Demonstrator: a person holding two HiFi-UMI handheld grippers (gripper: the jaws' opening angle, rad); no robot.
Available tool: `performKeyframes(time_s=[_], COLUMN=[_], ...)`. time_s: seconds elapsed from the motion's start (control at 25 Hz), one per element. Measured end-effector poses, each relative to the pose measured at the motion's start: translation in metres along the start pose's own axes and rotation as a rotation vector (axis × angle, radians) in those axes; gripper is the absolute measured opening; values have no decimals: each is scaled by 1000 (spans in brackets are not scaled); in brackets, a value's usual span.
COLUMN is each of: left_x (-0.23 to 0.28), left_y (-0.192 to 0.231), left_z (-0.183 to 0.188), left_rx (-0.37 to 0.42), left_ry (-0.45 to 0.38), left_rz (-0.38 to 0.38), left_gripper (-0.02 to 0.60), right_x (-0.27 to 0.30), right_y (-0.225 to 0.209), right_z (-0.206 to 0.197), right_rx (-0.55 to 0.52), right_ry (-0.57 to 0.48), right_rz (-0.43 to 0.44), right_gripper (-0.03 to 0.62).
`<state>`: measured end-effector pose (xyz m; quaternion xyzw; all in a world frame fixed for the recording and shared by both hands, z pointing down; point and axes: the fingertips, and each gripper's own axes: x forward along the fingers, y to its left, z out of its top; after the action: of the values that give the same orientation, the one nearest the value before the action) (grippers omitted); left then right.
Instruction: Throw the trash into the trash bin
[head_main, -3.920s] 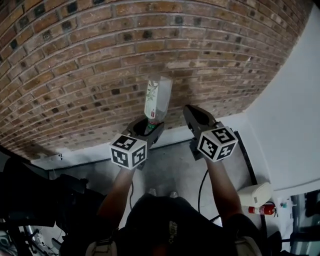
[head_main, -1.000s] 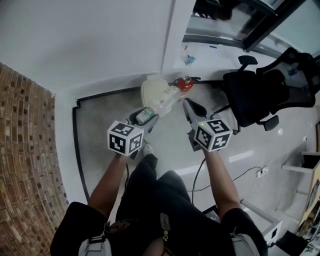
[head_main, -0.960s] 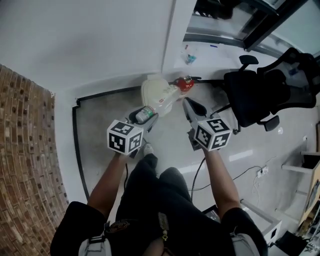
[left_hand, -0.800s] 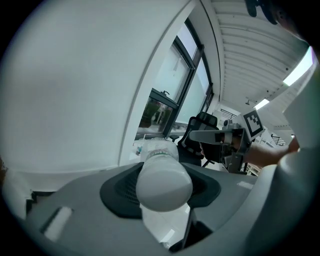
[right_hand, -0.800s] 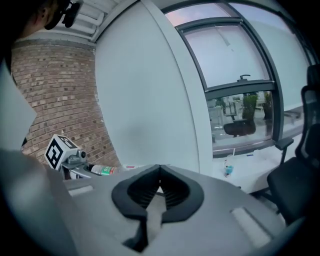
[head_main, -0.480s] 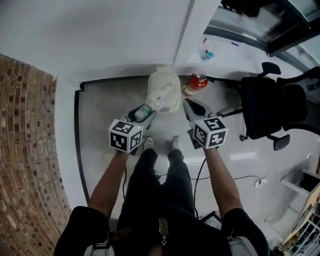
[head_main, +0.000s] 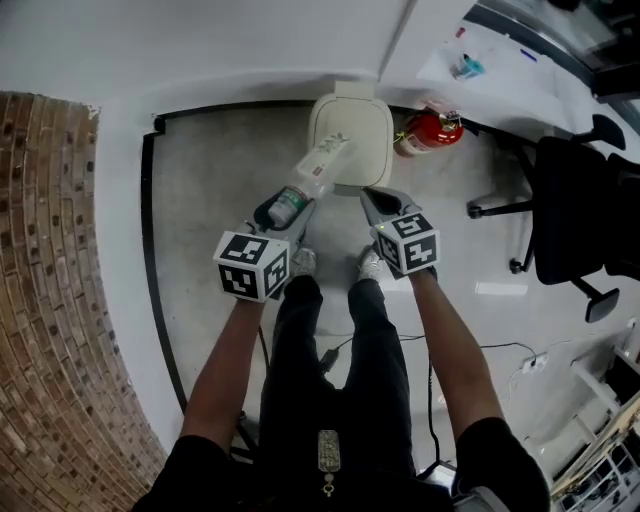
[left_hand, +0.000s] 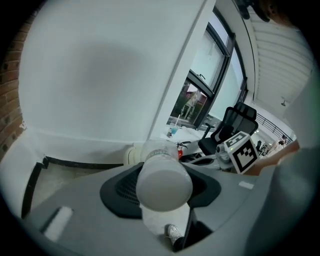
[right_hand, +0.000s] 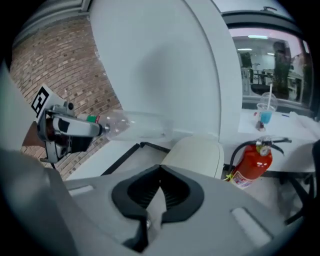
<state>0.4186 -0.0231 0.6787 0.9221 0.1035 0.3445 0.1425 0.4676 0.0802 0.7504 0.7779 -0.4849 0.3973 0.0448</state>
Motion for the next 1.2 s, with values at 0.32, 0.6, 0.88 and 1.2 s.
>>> performKeyframes(time_s=[0.32,0.6,0.88,1.2], left_x=[24,28,24,15], left_y=[40,54,64,67], left_z=[-29,-34,-29,-10], left_rx=[-43,-37,-55,-48], left_ry=[-68,-76,-101,-159], left_rz=[44,36,43,65], left_gripper=[206,206,206,206], right_x=[79,108,113,109], right_y=[-22,-26,-20,-20], right_z=[-79,-103,-110,-103], right_rx=[71,-11,-82,-84], right_ry=[94,198,284,263], right_rz=[-33,-59,-78,-58], right_gripper=[3,3,3,3])
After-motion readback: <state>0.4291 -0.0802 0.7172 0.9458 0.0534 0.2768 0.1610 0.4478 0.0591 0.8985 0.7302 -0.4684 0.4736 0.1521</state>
